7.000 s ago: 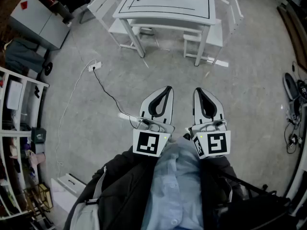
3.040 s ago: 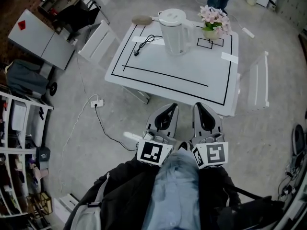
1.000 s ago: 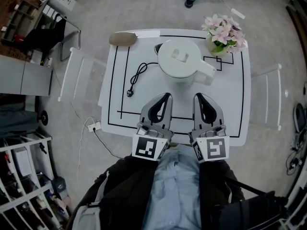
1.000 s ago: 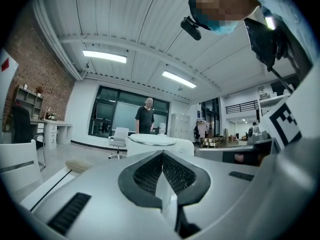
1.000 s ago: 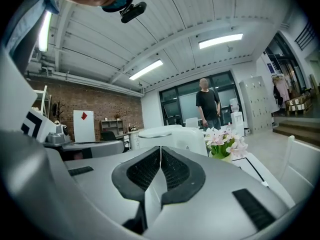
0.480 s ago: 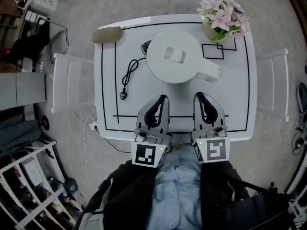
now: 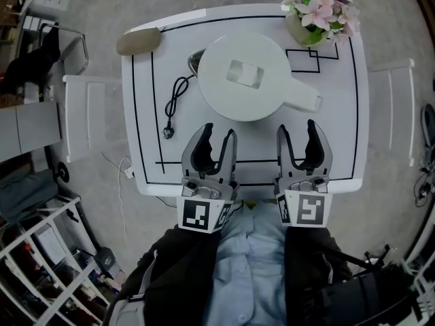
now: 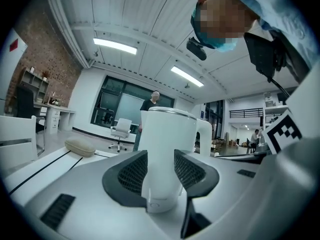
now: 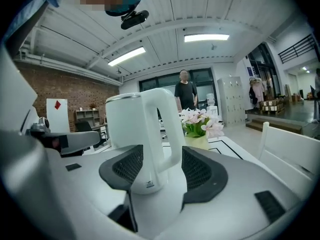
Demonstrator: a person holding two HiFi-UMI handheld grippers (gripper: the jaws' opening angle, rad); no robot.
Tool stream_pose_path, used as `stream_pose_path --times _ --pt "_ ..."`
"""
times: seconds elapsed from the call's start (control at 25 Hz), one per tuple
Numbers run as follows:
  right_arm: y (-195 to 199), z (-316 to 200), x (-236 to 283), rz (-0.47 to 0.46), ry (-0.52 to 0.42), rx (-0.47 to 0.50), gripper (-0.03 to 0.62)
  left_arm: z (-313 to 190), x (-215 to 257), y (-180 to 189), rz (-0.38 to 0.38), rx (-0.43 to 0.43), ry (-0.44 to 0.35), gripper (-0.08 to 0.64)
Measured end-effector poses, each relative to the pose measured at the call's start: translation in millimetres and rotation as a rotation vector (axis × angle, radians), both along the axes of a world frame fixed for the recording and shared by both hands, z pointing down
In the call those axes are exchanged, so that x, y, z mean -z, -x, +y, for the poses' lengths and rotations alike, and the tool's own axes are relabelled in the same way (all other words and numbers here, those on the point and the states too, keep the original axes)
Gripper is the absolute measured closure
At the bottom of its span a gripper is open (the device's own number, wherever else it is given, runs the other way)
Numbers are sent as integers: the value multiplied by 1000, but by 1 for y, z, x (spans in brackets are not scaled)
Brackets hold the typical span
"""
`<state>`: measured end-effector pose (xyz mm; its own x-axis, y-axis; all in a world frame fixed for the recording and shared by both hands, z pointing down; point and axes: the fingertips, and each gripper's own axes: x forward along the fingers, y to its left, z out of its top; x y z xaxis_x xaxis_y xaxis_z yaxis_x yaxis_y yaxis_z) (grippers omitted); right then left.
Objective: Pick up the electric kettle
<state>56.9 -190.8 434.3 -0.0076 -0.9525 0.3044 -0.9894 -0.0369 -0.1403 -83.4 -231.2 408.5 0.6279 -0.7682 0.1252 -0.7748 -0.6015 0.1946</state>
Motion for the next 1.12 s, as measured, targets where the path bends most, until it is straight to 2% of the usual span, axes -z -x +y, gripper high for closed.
stream_pose_path --times 0.48,0.92,1.12 --pt "-16 -17 -5 11 9 -38 362 -24 -7 -1 -26 26 10 403" --pt "-27 -41 -7 32 11 -68 362 -28 -2 -3 -27 -18 -33 405" --pt "-24 -44 -13 29 27 -54 362 -27 -8 3 -20 -12 -10 405"
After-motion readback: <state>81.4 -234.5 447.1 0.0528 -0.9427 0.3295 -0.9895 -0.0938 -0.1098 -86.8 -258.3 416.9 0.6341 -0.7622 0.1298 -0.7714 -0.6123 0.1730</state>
